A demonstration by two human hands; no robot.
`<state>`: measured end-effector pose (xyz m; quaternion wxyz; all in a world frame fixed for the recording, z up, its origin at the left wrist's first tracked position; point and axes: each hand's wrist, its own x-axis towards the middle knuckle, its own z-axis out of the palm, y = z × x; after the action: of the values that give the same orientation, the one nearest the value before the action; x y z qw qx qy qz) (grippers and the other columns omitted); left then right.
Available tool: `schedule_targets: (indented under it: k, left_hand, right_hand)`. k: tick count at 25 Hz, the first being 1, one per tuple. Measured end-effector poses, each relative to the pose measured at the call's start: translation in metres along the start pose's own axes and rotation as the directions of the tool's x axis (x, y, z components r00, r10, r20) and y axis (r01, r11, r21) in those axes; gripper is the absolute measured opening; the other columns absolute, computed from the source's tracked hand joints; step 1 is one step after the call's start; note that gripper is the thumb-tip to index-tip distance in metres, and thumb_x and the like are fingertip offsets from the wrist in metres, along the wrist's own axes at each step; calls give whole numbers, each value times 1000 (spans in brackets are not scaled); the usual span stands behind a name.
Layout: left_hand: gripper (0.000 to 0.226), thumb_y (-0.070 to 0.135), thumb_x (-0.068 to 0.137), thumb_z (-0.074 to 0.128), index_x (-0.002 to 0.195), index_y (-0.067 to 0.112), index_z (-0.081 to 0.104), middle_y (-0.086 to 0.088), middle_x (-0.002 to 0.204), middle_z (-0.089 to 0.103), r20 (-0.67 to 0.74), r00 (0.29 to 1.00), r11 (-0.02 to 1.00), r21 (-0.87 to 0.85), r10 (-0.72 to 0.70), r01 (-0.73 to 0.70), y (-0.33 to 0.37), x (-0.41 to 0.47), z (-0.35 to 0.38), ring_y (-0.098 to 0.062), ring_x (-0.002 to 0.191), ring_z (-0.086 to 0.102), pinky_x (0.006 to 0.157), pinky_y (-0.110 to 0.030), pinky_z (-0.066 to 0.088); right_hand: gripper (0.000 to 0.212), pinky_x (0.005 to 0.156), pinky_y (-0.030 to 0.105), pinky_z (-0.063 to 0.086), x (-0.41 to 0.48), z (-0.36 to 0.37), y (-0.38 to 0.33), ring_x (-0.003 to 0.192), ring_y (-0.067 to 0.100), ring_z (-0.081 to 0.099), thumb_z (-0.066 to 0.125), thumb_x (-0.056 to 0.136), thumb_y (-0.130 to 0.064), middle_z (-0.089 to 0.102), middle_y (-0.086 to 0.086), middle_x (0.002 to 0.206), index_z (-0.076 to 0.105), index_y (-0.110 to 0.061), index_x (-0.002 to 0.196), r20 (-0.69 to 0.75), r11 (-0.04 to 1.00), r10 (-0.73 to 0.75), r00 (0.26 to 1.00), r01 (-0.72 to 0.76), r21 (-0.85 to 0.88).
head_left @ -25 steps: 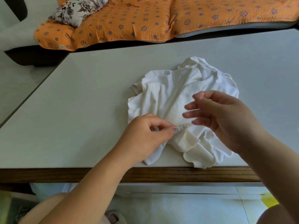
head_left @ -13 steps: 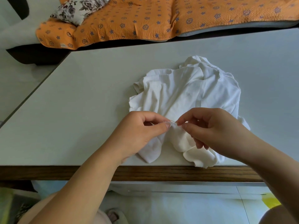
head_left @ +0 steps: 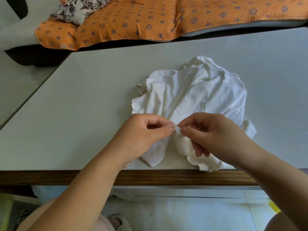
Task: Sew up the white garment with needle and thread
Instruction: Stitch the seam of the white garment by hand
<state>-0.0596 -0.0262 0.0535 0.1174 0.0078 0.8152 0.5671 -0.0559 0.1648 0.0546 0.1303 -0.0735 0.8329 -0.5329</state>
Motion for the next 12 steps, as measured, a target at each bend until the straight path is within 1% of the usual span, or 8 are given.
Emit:
schedule_targets:
  k: [3,5,7,10,12]
  left_hand:
    - [7,22,85,73,87,26,78,13,86,76,-9,1000,1000,-9,5,-5,0,0,-1,4,84,67,70,-4,44]
    - [7,21,85,73,88,25,78,12,87,76,-7,1000,1000,-14,3,-4,0,0,0,4,85,68,70,-4,44]
    - [7,20,84,73,88,24,78,10,88,76,-9,1000,1000,-16,1,-2,0,1,-1,1,87,69,73,-7,47]
    - [7,19,82,75,86,25,78,6,89,76,-36,999,1000,-12,0,0,-1,1,-4,-6,91,70,83,-14,52]
    - [7,20,82,75,84,26,78,6,88,76,-52,999,1000,-18,7,-8,-1,2,-6,-6,90,70,82,-15,53]
  right_hand:
    - [10,48,14,41,-1,1,-1,41,7,48,61,94,-26,59,-1,46,68,-25,86,5,1000,9,1000,-9,3]
    - [11,46,12,38,-1,3,-1,41,6,47,60,95,-27,59,-1,46,67,-25,86,16,1000,10,1000,-10,-9]
    - [12,47,9,37,0,3,0,39,3,48,59,96,-26,58,-2,46,66,-25,86,9,1000,7,1000,-6,-18]
    - [13,50,9,37,1,0,2,40,2,49,58,96,-24,57,-3,46,66,-26,86,-13,1000,8,1000,-8,-13]
    - [13,49,9,37,1,-1,1,41,3,49,58,96,-23,55,-5,46,66,-27,86,-9,1000,3,1000,-3,-15]
